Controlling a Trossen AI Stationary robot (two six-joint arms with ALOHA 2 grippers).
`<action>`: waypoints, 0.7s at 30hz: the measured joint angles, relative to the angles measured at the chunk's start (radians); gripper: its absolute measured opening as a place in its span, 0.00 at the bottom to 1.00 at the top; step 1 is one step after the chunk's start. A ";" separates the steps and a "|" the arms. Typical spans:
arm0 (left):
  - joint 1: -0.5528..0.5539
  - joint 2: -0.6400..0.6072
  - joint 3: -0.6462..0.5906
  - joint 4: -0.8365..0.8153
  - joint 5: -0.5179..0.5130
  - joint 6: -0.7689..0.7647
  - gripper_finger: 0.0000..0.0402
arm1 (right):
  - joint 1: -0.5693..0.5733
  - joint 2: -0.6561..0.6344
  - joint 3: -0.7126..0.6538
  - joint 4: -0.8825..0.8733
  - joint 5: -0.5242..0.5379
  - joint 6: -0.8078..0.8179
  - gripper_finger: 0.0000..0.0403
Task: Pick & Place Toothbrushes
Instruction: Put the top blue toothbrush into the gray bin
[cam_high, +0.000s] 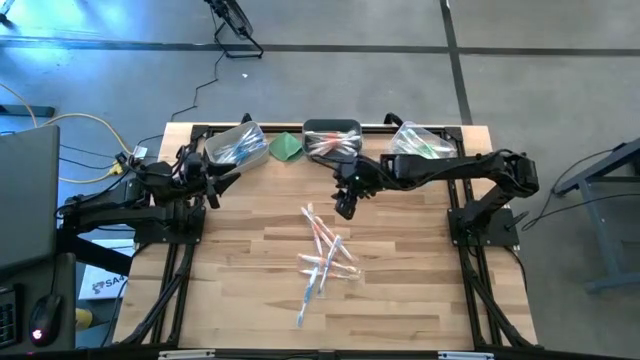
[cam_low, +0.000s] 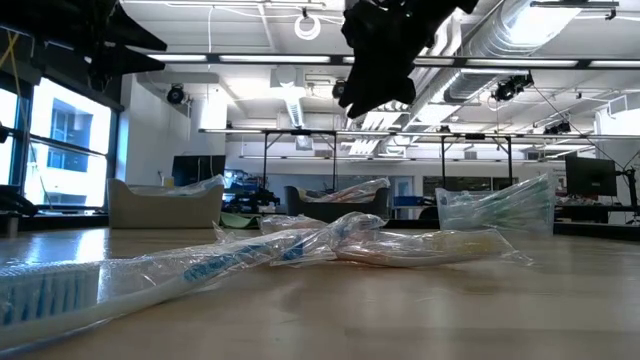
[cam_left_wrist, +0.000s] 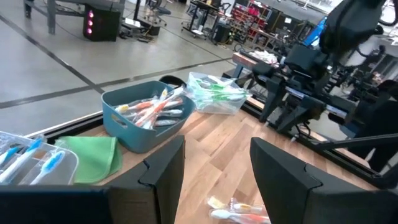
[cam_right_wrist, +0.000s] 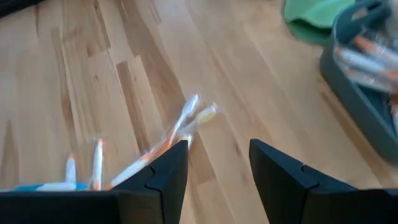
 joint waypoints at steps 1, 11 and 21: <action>0.000 0.000 0.000 0.000 0.011 0.000 0.45 | 0.004 0.000 0.000 0.010 0.012 -0.008 0.41; 0.000 0.000 0.000 0.000 0.130 0.003 0.45 | 0.003 0.000 0.000 0.121 -0.055 0.002 0.41; 0.000 0.002 0.000 0.001 0.232 0.053 0.45 | 0.026 0.007 0.000 0.130 -0.150 0.070 0.41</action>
